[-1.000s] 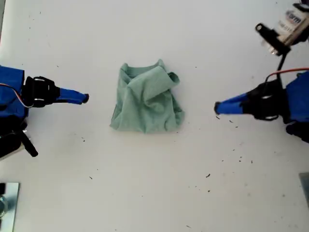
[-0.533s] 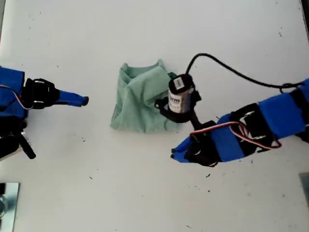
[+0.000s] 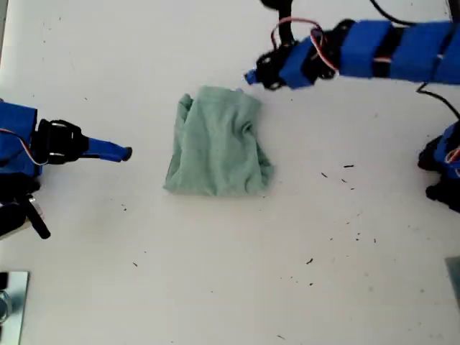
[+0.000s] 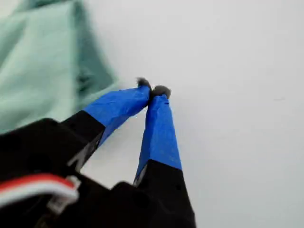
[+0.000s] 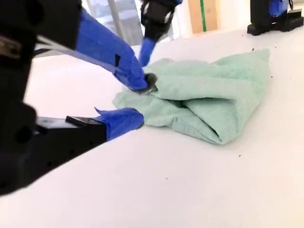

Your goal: Fold t shirt

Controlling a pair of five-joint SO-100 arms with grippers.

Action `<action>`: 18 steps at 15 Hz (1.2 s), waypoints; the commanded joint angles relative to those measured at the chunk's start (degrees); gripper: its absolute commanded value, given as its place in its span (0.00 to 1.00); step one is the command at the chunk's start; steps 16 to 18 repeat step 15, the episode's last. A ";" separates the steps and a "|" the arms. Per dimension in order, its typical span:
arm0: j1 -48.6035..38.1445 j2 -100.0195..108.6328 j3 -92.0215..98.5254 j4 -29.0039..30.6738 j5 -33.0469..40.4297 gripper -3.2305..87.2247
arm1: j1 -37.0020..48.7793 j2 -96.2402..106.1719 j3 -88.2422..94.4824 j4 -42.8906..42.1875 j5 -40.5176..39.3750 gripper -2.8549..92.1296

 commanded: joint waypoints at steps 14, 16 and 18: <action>0.79 0.44 0.53 0.26 -0.26 0.13 | -10.72 122.78 83.94 43.33 27.86 0.05; 0.79 0.44 0.53 0.26 -0.26 0.13 | -9.93 122.78 88.15 43.42 34.37 0.06; 0.79 0.44 0.53 0.26 -0.26 0.13 | -9.93 122.78 88.15 43.42 34.37 0.06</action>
